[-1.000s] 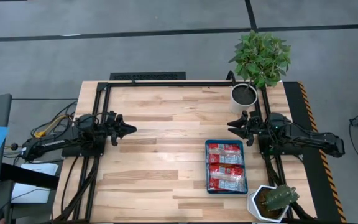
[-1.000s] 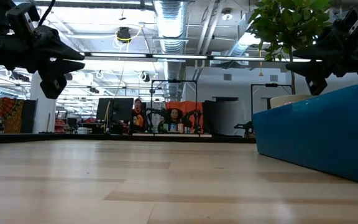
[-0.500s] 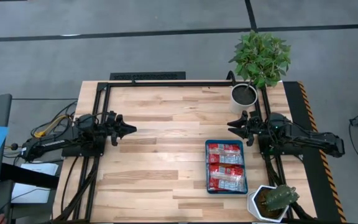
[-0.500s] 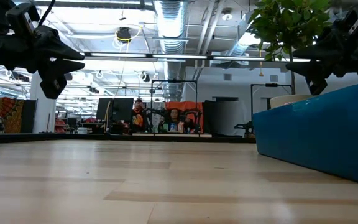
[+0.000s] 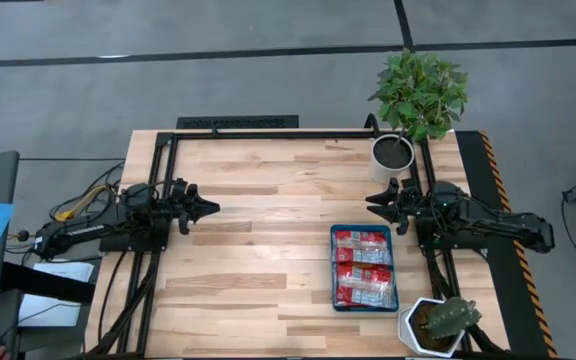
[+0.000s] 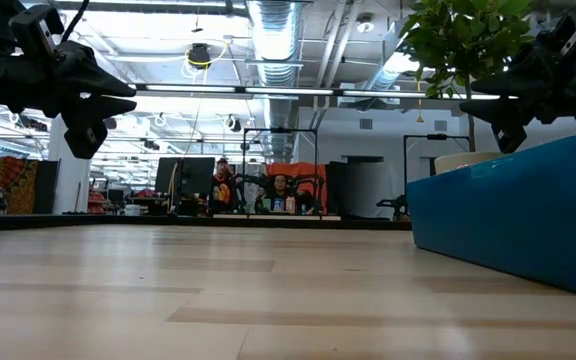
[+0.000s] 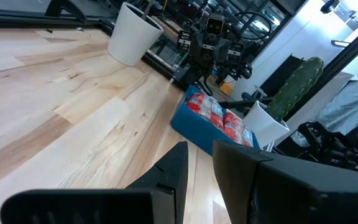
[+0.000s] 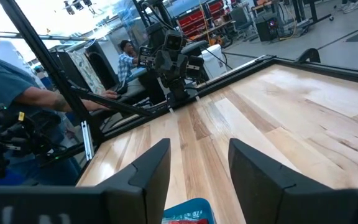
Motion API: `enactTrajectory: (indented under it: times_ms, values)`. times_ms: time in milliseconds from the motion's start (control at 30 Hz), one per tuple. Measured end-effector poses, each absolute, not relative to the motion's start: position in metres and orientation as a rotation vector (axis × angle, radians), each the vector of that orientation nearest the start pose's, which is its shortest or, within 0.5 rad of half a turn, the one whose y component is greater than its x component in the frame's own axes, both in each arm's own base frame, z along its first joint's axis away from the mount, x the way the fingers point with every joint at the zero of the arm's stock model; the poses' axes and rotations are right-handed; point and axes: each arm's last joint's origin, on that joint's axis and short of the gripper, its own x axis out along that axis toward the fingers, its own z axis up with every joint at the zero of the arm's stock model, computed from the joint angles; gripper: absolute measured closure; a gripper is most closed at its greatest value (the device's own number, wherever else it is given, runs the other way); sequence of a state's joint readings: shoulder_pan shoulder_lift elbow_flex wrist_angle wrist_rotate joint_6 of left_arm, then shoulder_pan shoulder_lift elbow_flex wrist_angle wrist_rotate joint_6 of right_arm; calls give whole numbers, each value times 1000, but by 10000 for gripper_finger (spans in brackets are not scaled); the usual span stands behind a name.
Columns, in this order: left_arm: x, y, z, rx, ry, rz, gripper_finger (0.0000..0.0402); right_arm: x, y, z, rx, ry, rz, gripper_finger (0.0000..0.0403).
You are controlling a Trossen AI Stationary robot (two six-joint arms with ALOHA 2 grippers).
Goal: Sort popcorn bags into baskets
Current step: Return to Home Position
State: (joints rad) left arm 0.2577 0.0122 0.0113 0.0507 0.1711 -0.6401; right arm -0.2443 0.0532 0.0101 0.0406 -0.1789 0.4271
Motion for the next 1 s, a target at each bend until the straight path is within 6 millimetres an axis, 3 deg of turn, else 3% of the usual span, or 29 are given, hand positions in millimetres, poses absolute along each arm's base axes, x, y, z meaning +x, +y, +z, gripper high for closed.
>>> enactTrajectory:
  times_ms: [1000]
  values:
    - [95, 20, 171, -629, -74, 68, 337, 98, -19, 167, 427, -12, -65, 218]
